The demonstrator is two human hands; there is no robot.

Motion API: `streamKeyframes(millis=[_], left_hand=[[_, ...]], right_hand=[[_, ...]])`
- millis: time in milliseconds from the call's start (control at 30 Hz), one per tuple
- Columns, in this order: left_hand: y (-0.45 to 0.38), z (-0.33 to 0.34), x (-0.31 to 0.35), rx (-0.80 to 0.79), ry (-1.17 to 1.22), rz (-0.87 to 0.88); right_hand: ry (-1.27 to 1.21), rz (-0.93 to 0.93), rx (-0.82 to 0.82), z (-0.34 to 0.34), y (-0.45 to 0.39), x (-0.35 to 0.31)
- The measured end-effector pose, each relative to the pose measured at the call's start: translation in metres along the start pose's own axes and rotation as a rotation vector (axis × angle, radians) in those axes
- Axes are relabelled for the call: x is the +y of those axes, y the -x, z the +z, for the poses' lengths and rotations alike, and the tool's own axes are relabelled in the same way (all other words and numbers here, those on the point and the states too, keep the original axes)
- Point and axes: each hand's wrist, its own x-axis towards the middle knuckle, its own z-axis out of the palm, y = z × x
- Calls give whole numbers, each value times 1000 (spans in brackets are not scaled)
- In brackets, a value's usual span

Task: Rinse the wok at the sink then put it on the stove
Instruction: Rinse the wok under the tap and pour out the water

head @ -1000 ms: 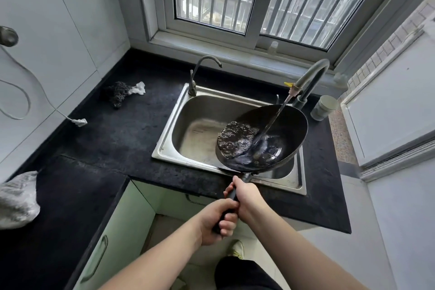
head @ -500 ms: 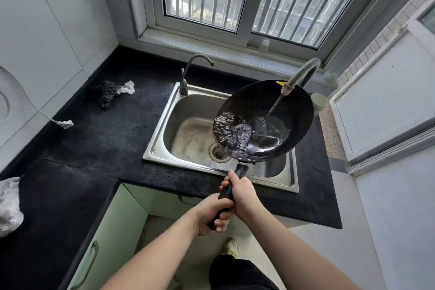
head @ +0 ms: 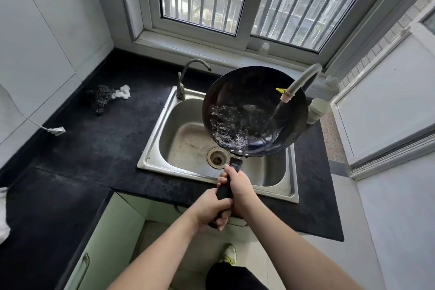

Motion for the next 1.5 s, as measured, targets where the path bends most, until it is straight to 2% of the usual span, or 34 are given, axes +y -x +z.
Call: streamKeyframes(millis=[300, 700, 867, 1500], left_hand=[[-33, -1, 0, 29, -121, -6], [-76, 16, -1, 161, -314, 2], [-90, 25, -4, 199, -303, 20], [-108, 21, -2, 291, -322, 49]], right_hand=[[121, -73, -28, -7, -28, -10], [333, -141, -108, -34, -62, -35], [390, -161, -135, -44, -75, -43], [376, -152, -171, -44, -97, -49]])
